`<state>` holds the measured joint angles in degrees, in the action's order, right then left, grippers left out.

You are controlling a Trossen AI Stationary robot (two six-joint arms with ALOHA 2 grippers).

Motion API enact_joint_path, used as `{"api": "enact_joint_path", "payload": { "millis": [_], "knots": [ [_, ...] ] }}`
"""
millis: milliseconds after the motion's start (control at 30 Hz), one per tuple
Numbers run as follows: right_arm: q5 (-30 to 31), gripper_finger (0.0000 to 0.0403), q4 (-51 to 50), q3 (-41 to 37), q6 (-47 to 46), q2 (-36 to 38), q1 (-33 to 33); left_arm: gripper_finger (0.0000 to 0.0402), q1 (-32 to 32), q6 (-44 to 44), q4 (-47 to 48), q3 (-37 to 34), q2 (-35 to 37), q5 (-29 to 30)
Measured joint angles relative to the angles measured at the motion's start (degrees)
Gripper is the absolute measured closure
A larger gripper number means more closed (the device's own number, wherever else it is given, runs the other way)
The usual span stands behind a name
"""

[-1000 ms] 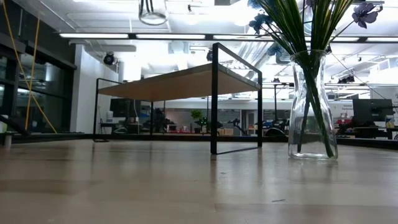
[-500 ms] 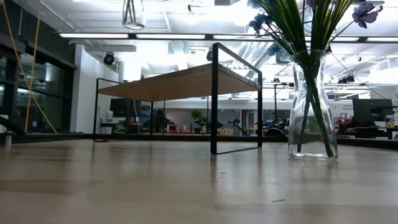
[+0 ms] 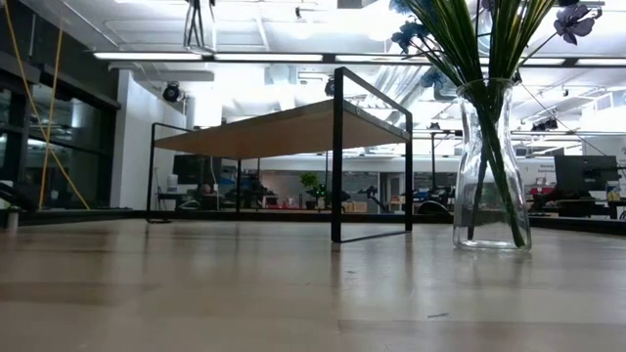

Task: Pick and place flowers into a vace then onto a shelf
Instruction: Put the left transparent flower vase on the shelf

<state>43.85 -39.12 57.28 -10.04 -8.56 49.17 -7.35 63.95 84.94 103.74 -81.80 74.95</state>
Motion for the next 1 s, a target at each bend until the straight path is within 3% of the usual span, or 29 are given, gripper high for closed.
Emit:
{"api": "enact_joint_path", "payload": {
  "millis": [267,500,633,1000],
  "knots": [
    [0.6,0.0273,0.0,0.0,-0.3,0.0,0.0,0.0192,-6.9,-18.3,-18.1,-3.2,0.0,-8.1],
    [0.1,0.0274,0.0,0.0,-0.6,0.0,0.0,0.0192,-15.6,-33.6,-38.9,-9.6,-0.1,-24.2],
    [-0.1,0.0272,0.0,0.0,-1.6,0.0,0.0,0.0192,-18.6,-34.5,-41.5,-12.7,-0.1,-27.2],
    [-0.1,0.0274,0.0,0.0,-1.6,0.0,0.0,0.0192,-18.1,-30.8,-47.0,-24.0,1.5,-29.2]
  ]
}}
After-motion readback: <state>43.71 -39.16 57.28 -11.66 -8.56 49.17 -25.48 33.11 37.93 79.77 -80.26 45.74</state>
